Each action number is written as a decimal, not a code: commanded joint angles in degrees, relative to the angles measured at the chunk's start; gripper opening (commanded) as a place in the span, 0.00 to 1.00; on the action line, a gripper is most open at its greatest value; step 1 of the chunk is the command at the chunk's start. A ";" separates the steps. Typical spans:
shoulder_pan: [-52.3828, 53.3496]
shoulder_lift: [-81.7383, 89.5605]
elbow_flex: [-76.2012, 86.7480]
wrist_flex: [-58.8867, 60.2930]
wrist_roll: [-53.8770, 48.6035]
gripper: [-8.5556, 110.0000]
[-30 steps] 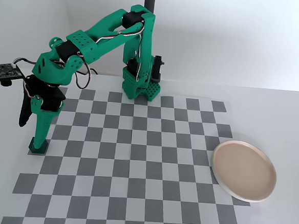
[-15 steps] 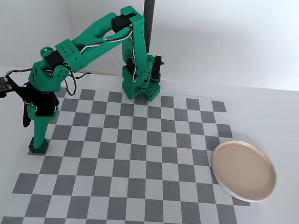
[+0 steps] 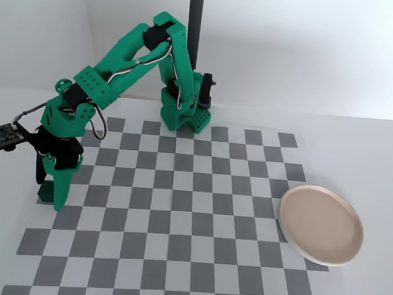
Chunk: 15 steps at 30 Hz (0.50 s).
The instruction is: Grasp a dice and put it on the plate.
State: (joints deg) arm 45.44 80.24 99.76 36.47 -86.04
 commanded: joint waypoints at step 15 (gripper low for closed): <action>2.81 -2.72 -12.04 1.32 0.53 0.35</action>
State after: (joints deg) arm 47.20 76.29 93.69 37.71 -85.34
